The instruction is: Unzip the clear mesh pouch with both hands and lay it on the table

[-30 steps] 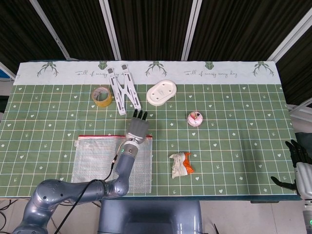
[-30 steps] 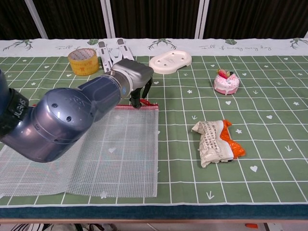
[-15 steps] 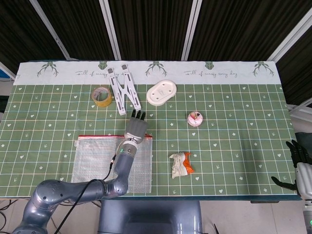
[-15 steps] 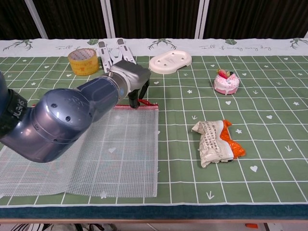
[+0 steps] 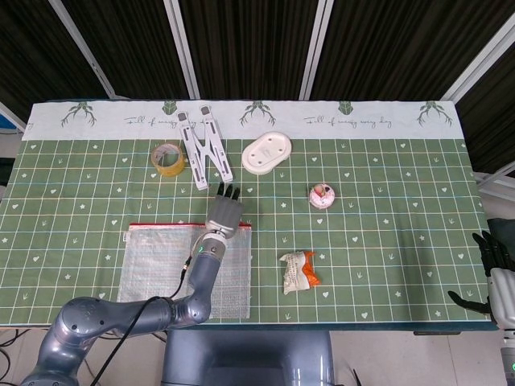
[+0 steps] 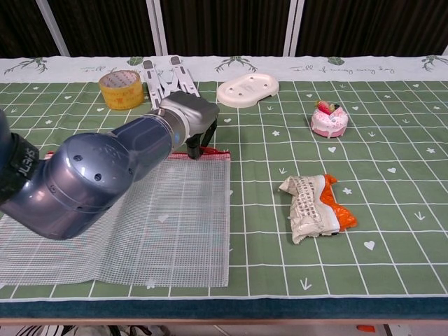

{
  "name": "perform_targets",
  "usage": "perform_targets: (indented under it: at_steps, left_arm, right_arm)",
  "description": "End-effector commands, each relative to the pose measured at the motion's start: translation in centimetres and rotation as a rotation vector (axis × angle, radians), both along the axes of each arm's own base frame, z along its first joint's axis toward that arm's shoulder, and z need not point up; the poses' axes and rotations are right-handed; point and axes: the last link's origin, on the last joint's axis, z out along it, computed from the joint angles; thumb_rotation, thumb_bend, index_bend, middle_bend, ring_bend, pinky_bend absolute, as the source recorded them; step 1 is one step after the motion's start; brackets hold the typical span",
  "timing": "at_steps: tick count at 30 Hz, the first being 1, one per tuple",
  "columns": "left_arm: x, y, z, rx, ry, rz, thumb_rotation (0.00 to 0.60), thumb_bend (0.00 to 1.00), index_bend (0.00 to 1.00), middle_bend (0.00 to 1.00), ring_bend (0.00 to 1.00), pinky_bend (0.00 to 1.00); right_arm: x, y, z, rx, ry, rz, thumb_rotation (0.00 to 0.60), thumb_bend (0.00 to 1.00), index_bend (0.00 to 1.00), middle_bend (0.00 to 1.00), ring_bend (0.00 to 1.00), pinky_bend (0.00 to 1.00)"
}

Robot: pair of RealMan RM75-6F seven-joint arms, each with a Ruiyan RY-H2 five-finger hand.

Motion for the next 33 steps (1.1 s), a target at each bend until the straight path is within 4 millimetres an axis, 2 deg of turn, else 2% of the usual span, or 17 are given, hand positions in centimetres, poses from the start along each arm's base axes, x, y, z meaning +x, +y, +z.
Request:
perform_targets:
  at_steps: [1,8,14,21,33]
  left_arm:
    - [0.0,0.0,0.0,-0.001,-0.003,0.0,0.6,0.41,0.56,0.11,0.0,0.0]
    - [0.2,0.1,0.4,0.005,-0.01,-0.011,0.6,0.42,0.57,0.12,0.0,0.0]
    - [1.2,0.3,1.7,0.026,-0.04,-0.036,0.6,0.42,0.57,0.12,0.0,0.0]
    - [3.9,0.5,4.5,0.058,-0.105,-0.089,0.6,0.42,0.57,0.13,0.0,0.0]
    - [9.8,-0.3,8.9,0.078,-0.217,-0.208,0.6,0.42,0.58,0.13,0.0,0.0]
  right_arm:
    - [0.0,0.0,0.0,0.0,-0.001,-0.001,0.6,0.2,0.0,0.0,0.0,0.21]
    - [0.0,0.0,-0.1,0.004,-0.002,-0.001,0.6,0.2,0.0,0.0,0.0,0.21]
    - [0.1,0.1,-0.2,0.008,-0.006,0.0,0.6,0.2,0.0,0.0,0.0,0.21]
    - [0.6,0.0,-0.2,0.007,-0.03,-0.005,0.6,0.2,0.0,0.0,0.0,0.21]
    - [2.3,-1.0,-0.4,0.047,-0.102,-0.052,0.6,0.2,0.0,0.0,0.0,0.21]
